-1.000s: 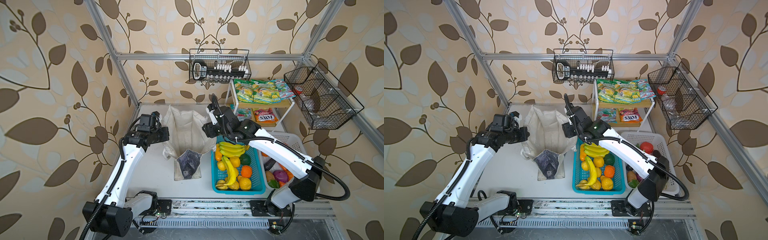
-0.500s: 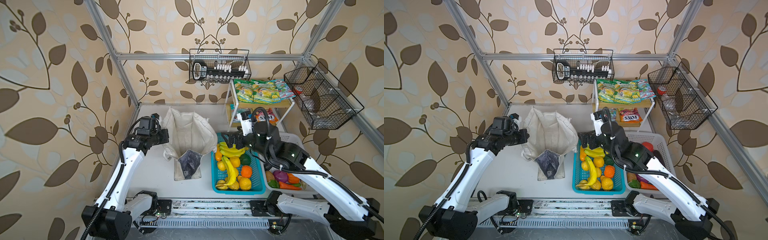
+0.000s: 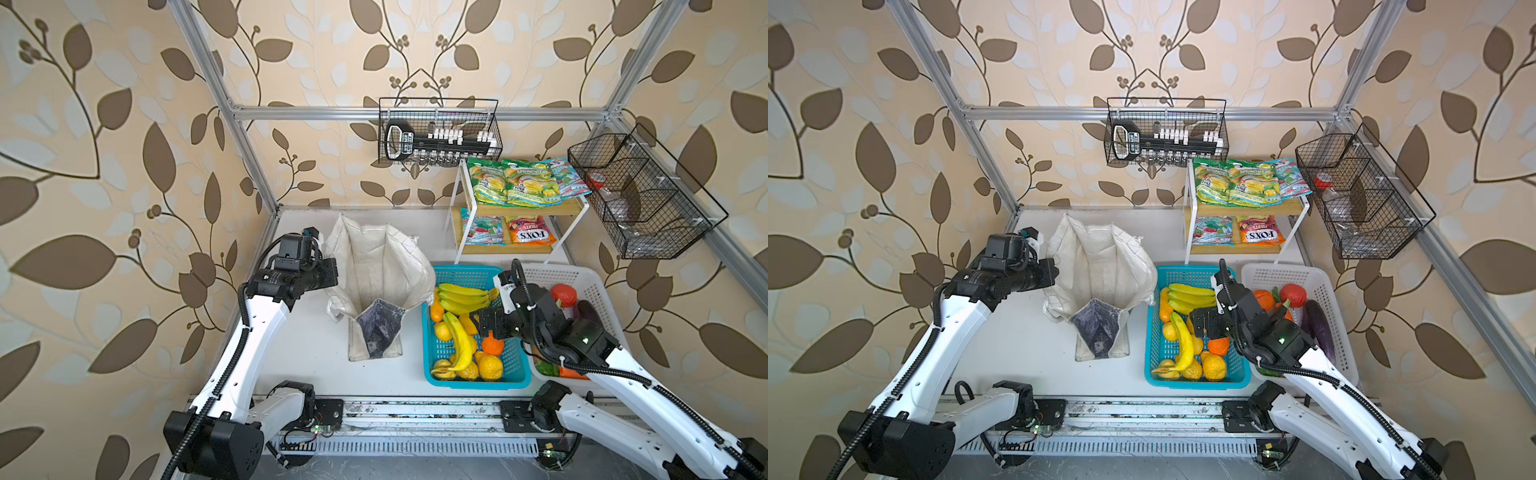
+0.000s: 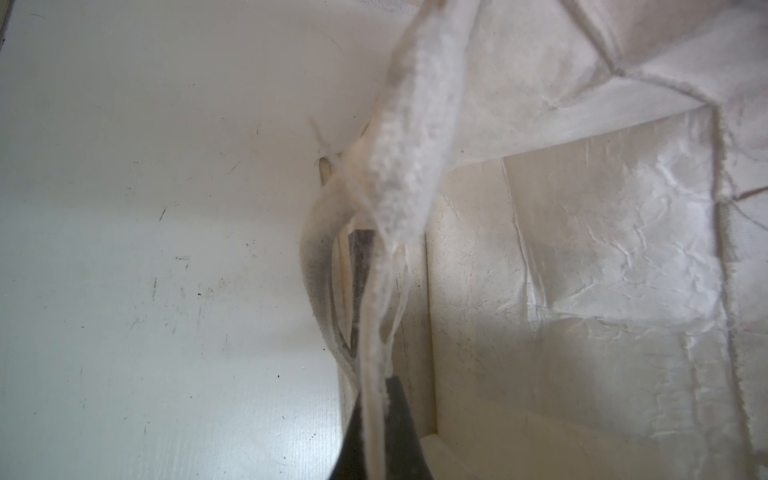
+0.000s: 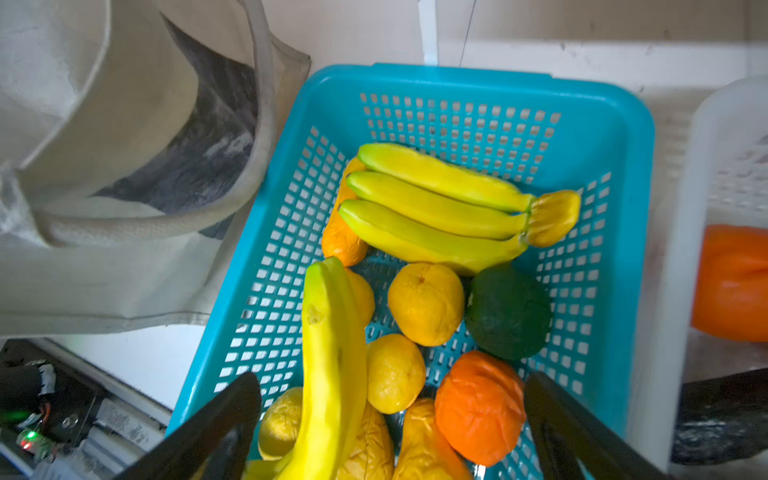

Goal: Place the food into the grocery bag and tie it
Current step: 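Release the right handle and move right gripper over basket while left holds, then grasp the single yellow banana in the teal basket with the right gripper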

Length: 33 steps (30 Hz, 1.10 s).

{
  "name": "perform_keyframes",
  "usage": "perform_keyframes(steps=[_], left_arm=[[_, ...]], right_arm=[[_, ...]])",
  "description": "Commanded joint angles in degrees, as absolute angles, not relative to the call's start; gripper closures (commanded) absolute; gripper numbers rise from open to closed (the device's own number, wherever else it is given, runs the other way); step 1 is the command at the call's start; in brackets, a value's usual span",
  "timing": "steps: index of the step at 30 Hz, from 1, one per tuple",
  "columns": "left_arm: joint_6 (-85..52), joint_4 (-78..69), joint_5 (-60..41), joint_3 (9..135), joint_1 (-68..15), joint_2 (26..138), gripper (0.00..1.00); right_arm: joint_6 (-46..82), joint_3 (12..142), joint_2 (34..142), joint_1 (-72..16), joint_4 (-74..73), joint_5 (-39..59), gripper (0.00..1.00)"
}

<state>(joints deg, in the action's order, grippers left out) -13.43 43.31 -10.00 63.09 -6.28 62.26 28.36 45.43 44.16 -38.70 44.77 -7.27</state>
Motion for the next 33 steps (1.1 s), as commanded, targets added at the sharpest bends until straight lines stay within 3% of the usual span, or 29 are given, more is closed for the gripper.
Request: perform_keyframes(steps=[1,5,15,24,33], left_arm=[[-11.86,42.41,-10.06,62.79,-5.72,61.28,1.00],[-11.75,42.42,-9.58,62.39,-5.78,60.52,1.00],[-11.55,42.28,-8.45,62.05,-5.71,60.01,1.00],[-11.32,42.64,-8.85,62.23,-5.77,60.26,1.00],[-11.25,42.62,-8.48,62.13,-5.79,59.94,1.00]], right_arm=[[34.93,43.25,42.50,-43.44,47.28,-6.01,0.03],[41.78,43.48,40.32,-52.58,49.96,-11.13,0.05],[50.29,37.80,45.50,-60.41,43.40,-9.62,0.06],[49.02,34.45,47.40,-58.47,35.07,-11.74,0.11],[44.87,33.67,54.46,-53.60,30.68,-8.79,0.28]])
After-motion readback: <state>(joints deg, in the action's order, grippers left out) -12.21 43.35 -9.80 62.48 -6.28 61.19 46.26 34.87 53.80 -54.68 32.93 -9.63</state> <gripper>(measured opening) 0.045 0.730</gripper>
